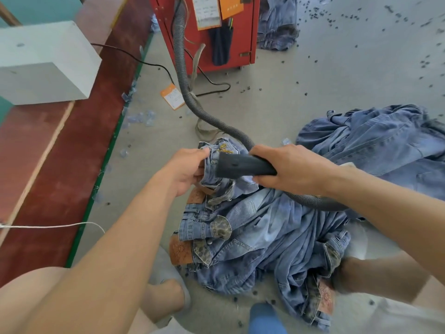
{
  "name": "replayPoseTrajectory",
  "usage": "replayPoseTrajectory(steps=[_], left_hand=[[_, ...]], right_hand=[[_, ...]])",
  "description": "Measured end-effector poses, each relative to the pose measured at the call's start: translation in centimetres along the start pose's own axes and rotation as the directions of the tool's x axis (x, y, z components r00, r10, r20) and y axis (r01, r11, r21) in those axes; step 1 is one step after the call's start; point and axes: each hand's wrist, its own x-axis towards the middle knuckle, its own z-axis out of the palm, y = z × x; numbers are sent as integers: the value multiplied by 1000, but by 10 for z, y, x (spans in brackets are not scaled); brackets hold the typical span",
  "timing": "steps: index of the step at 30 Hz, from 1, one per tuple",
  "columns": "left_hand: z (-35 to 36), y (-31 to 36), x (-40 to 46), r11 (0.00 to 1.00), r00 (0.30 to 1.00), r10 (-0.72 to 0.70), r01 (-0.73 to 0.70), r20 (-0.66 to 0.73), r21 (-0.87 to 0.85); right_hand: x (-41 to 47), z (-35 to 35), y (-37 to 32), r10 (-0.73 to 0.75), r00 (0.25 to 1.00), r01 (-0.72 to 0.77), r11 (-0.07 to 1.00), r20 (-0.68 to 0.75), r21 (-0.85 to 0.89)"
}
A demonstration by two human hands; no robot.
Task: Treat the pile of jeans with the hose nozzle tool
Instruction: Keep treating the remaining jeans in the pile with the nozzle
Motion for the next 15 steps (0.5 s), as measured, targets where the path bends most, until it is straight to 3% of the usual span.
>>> replayPoseTrajectory(steps=[5, 11, 15], left_hand=[[-3, 0, -4, 999, 1000, 18, -18, 5, -27], [2, 1, -1, 995, 1000, 24, -25, -15, -93], [5, 2, -3, 993, 998, 28, -22, 49, -116]], right_hand=[[0, -20, 9, 2, 989, 10, 997, -148, 78], [-6, -14, 19, 41, 999, -42, 999, 28, 20], [2, -3, 1, -1, 999, 4, 998, -46, 67]])
